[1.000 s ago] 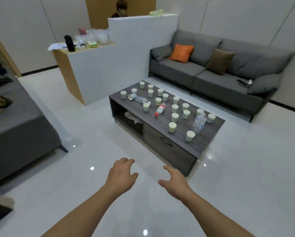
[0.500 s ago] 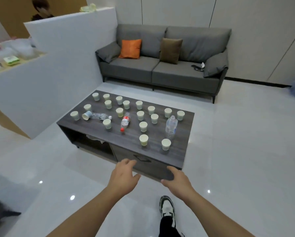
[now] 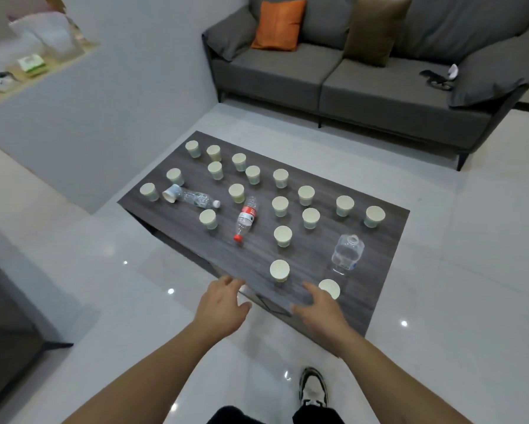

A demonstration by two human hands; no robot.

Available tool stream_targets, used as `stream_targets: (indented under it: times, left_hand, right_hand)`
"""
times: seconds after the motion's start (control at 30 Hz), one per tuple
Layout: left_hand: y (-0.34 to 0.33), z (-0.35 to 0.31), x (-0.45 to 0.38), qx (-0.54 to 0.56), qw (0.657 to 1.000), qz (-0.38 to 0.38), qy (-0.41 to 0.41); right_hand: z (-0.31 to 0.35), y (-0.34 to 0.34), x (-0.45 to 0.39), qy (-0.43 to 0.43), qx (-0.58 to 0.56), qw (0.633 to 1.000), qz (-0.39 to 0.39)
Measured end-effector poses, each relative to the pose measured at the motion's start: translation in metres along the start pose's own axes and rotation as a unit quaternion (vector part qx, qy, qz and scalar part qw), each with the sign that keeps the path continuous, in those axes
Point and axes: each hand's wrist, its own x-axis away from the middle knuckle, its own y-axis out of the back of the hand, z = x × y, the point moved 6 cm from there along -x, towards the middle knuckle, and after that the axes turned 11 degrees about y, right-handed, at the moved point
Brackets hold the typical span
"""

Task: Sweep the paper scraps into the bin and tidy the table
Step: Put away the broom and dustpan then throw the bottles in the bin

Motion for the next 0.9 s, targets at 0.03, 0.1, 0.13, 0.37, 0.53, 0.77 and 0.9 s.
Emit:
stream_targets:
  times: [0.03,0.1,0.13,0.37,0.53,0.77,0.9]
  left_hand:
    - [0.004,0.005,-0.011,0.001,1.0,0.001,0.008]
    - [0.013,0.015,-0.036,0.005,1.0,0.002,0.028]
    - [0.017,0.022,-0.051,0.01,0.999,0.003,0.041]
    - [0.032,0.078,-0.162,0.046,0.994,0.023,0.095]
    - [0.04,0.123,-0.275,0.053,0.991,0.059,0.107]
    - [0.056,0.167,-0.424,0.004,0.989,0.126,0.081]
    - [0.06,0.167,-0.501,-0.013,0.989,0.137,0.045]
  right_hand:
    - [0.005,-0.004,-0.011,0.001,0.004,1.0,0.009]
    - [0.012,-0.014,-0.036,-0.011,0.014,0.999,0.034]
    - [0.015,-0.02,-0.05,-0.017,0.019,0.999,0.045]
    - [0.043,-0.081,-0.158,-0.049,0.057,0.993,0.091]
    - [0.063,-0.126,-0.253,-0.095,0.046,0.991,0.087]
    - [0.071,-0.171,-0.371,-0.198,-0.008,0.98,0.026]
    - [0.064,-0.181,-0.416,-0.257,-0.017,0.966,-0.035]
